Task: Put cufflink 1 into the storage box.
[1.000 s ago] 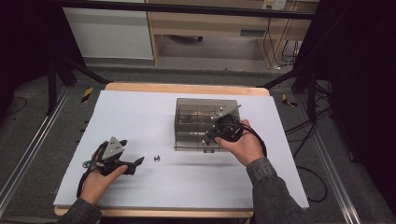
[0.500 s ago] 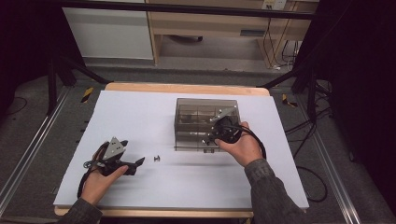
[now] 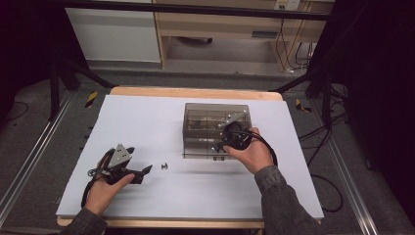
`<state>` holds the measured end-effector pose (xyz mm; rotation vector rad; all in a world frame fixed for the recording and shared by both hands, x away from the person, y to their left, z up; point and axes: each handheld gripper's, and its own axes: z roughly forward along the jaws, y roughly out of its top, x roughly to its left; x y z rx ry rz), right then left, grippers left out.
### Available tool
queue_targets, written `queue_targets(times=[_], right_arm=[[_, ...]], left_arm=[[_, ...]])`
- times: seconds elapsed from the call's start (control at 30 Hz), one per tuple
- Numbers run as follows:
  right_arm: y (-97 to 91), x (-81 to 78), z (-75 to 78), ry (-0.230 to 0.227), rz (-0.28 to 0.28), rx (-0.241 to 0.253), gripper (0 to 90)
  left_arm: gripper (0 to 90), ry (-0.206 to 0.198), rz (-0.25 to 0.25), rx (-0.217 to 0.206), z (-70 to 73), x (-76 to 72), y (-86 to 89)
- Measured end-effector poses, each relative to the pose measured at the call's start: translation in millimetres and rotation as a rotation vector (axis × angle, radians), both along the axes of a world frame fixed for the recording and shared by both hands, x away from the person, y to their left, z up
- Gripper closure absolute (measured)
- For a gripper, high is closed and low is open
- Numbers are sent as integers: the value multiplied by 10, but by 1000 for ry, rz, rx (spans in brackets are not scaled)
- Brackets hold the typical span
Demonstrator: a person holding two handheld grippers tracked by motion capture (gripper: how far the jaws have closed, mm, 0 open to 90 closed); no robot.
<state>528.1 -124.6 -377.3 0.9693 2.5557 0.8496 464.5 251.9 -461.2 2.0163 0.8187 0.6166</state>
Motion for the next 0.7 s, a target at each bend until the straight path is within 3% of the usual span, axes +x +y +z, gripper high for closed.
queue_targets(times=[0.2, 0.43, 0.53, 0.6, 0.7], right_arm=[[-53, -151, 121, -42, -2, 36, 784], [-149, -504, 138, -96, -36, 97, 871], [-186, -660, 125, -119, -48, 133, 892], [-202, -761, 90, -121, -50, 147, 895], [-208, -862, 22, -120, -55, 162, 900]], left_arm=[[85, 1, -5, -19, 97, 6, -20], [127, -10, -55, -43, 333, 85, -174], [140, -13, -91, -37, 531, 203, -359], [146, 0, -120, -50, 618, 267, -464], [210, 12, -168, -38, 702, 371, -613]])
